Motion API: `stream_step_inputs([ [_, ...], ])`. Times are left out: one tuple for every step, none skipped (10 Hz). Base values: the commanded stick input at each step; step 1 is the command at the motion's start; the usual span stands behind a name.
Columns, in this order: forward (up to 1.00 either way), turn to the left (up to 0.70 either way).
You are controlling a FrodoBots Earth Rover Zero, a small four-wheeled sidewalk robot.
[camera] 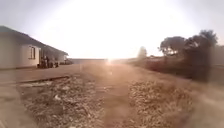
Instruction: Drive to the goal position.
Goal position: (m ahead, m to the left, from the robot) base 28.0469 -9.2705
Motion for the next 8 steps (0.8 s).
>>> stream_step_inputs([
  [0.70,0.00],
  [0.70,0.00],
  [0.70,0.00],
  [0.70,0.00],
  [0.70,0.00],
  [0.70,0.00],
  [0.70,0.00],
  [0.70,0.00],
])
